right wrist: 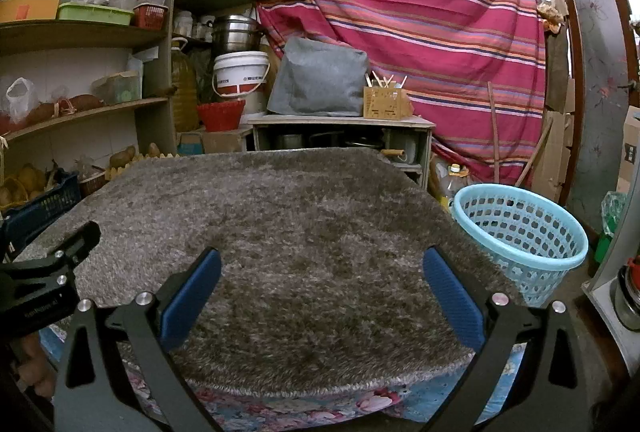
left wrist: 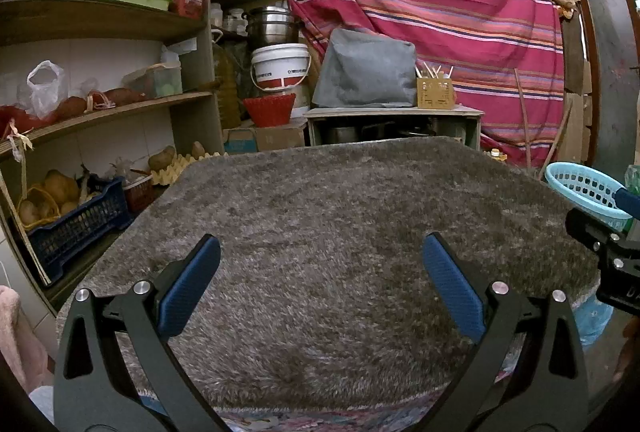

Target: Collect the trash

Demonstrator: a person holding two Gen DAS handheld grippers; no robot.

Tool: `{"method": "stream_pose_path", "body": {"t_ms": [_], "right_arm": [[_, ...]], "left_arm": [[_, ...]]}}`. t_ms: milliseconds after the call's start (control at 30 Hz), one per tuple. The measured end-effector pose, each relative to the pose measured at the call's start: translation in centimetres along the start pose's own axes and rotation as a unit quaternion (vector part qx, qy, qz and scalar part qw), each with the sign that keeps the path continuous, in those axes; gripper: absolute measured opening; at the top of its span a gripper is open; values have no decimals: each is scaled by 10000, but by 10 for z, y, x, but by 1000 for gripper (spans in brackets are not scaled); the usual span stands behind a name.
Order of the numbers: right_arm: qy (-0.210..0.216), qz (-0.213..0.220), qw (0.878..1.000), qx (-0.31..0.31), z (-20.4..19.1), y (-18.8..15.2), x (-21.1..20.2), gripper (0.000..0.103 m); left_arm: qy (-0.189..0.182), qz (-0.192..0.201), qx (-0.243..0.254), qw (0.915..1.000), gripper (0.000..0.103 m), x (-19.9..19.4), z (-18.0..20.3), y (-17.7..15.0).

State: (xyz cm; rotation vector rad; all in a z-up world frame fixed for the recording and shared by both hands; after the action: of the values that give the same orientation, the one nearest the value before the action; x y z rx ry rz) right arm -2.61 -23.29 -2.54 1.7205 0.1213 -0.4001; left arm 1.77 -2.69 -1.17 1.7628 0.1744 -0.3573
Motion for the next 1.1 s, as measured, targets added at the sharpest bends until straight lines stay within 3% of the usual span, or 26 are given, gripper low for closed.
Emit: {"method": "stream_pose_path", "body": {"t_ms": [1100], "right_arm": [[-19,-3,10000,20,8,-3,2,99]], "left_arm": [[22,38,-16,10000,98,1,-4,-1]]}}
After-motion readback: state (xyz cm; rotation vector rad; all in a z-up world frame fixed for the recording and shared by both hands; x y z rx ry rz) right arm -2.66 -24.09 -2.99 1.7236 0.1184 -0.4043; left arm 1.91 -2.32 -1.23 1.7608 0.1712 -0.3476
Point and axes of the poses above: each gripper's, at about its wrist camera, not at the fingertips, and x roughly the way its jaws point, z to its right, y to its top, the point moved 1 cm from there along x, roughly the way its jaws point, and after that the axes turned 6 degrees about x, right-handed, at the moved point
